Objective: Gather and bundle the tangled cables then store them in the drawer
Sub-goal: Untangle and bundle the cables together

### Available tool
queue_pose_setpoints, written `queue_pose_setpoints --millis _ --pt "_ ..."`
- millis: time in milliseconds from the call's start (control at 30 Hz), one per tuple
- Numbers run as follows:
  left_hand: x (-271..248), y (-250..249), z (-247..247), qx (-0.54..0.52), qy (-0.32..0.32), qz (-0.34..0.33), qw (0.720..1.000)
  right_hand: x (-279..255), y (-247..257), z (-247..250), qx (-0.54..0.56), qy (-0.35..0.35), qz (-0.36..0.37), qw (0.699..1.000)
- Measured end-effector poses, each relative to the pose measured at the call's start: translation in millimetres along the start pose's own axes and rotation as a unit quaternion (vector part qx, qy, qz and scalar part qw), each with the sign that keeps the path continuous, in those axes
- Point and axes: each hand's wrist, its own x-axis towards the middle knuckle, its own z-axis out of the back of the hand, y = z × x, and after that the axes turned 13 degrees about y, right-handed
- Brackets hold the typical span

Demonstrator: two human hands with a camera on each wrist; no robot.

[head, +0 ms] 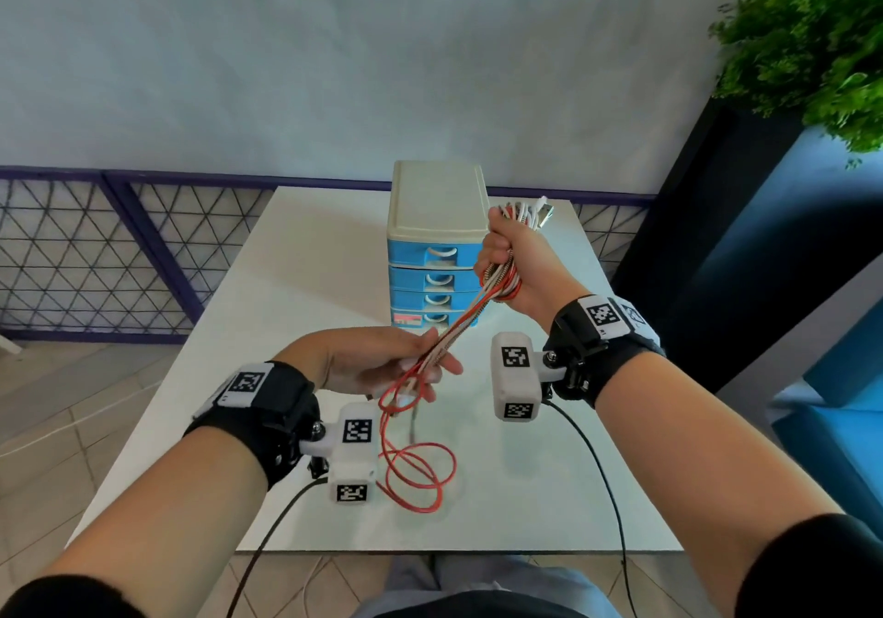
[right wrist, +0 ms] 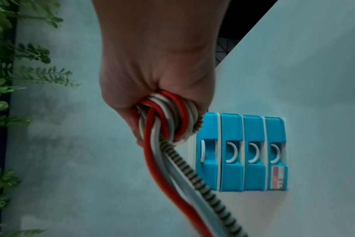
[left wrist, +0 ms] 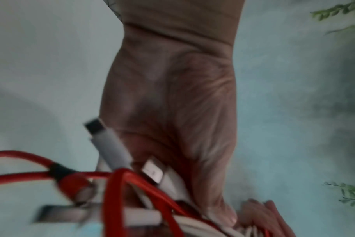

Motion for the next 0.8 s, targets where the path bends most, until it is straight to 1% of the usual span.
queue_pose_setpoints --millis 33,100,133,167,200,233,267,300,333,400,500,533,567,600,700,733,800 --pt "-2 -1 1 0.005 -0.011 0.004 1.0 -1 4 0 -0.011 -0.001 0.0 1.0" --pt "-2 -3 6 0.023 -0.048 -0.012 0.998 -4 10 1 -0.057 -0.007 -0.004 0.998" --pt "-1 -5 7 0.067 -0.078 -0.018 0.995 -6 12 1 -0.095 -0.01 -0.005 0.995" --pt "1 -8 6 0.141 -0.118 -0.016 0.983 -7 13 2 -0.143 -0.009 -0.008 0.99" --pt "2 -14 5 0.234 -0.164 -0.012 0.958 -8 14 1 -0.196 -0.004 -0.013 0.981" --pt "5 -19 5 0.324 -0.214 -0.012 0.922 -8 14 0 -0.249 0.003 -0.018 0.968" --pt "7 -26 5 0.39 -0.257 -0.02 0.884 -10 14 -1 -0.3 0.012 -0.025 0.954" --pt "9 -32 4 0.422 -0.29 -0.032 0.858 -11 14 -3 -0.342 0.02 -0.034 0.939" --pt "10 -37 5 0.435 -0.312 -0.044 0.843 -13 14 -5 -0.374 0.028 -0.043 0.926" --pt "10 -45 6 0.451 -0.337 -0.057 0.825 -16 11 -8 -0.418 0.044 -0.06 0.905" --pt "8 -54 4 0.47 -0.338 -0.087 0.81 -14 6 -8 -0.497 0.035 -0.077 0.864" --pt "7 -58 1 0.467 -0.338 -0.103 0.811 -14 5 -8 -0.515 0.031 -0.084 0.853" --pt "7 -60 0 0.461 -0.334 -0.111 0.815 -14 3 -7 -0.519 0.035 -0.096 0.848" --pt "7 -61 0 0.457 -0.326 -0.113 0.82 -14 2 -8 -0.508 0.049 -0.11 0.853" --pt "7 -62 -1 0.463 -0.303 -0.115 0.825 -20 -4 -13 -0.411 0.133 -0.148 0.889" --pt "7 -63 -1 0.463 -0.294 -0.116 0.828 -21 -5 -13 -0.387 0.155 -0.163 0.894" --pt "7 -63 -4 0.473 -0.28 -0.109 0.828 -24 -8 -12 -0.382 0.176 -0.193 0.887"
